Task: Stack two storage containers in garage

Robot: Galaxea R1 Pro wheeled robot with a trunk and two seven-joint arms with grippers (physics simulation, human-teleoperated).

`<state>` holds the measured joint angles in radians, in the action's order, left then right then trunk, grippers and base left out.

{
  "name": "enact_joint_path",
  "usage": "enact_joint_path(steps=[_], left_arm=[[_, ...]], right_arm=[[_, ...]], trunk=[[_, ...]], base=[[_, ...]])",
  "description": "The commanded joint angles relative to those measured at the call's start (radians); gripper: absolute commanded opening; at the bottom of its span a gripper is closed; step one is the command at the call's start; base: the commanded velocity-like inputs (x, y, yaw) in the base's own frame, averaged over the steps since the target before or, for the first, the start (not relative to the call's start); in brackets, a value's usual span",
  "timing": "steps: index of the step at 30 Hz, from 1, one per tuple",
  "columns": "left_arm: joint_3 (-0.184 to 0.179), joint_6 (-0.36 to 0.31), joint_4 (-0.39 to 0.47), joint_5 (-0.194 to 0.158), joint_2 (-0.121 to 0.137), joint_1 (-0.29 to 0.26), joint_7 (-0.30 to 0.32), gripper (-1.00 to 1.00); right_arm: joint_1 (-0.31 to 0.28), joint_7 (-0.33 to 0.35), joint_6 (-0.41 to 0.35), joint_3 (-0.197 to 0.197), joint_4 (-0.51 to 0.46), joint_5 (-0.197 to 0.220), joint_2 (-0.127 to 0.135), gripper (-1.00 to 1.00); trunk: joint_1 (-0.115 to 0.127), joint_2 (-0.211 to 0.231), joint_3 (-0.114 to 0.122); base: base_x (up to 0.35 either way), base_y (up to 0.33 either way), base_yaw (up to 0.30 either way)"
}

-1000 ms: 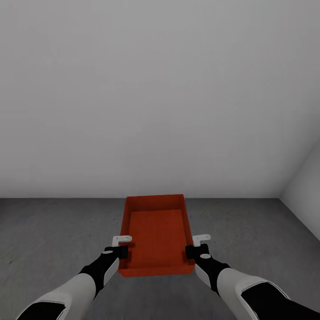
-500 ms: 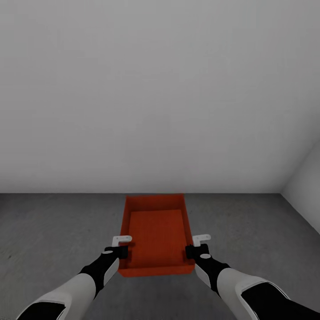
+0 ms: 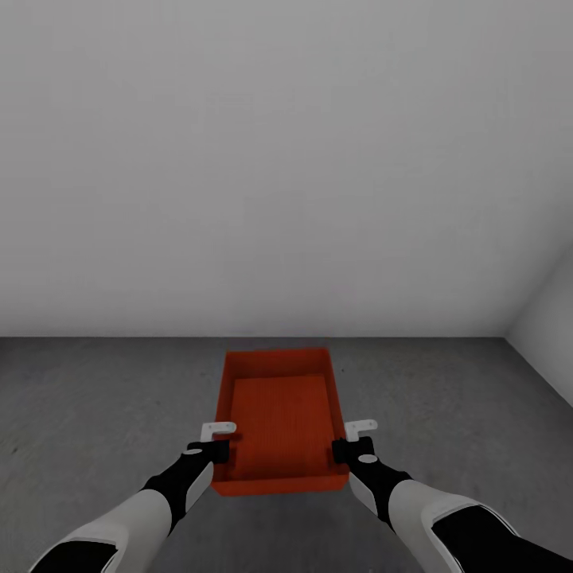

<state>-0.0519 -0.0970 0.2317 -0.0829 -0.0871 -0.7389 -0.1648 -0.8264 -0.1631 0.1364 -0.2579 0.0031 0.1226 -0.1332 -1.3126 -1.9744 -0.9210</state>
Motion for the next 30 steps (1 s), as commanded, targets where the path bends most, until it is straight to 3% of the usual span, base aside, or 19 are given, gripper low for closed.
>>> enact_joint_path(steps=[1, 30], left_arm=[[0.039, -0.003, 0.006, 0.017, 0.000, 0.000, -0.033, -1.00], [0.039, -0.003, 0.006, 0.018, 0.000, 0.000, -0.033, -1.00]], right_arm=[[0.000, 0.013, 0.002, 0.083, 0.002, 0.006, -0.019, -1.00], [0.000, 0.014, 0.002, 0.083, 0.002, 0.006, -0.019, -1.00]], trunk=[[-0.004, -0.008, -0.006], [-0.115, -0.211, -0.143]], base=[[0.000, 0.000, 0.000], [0.000, 0.000, 0.000]])
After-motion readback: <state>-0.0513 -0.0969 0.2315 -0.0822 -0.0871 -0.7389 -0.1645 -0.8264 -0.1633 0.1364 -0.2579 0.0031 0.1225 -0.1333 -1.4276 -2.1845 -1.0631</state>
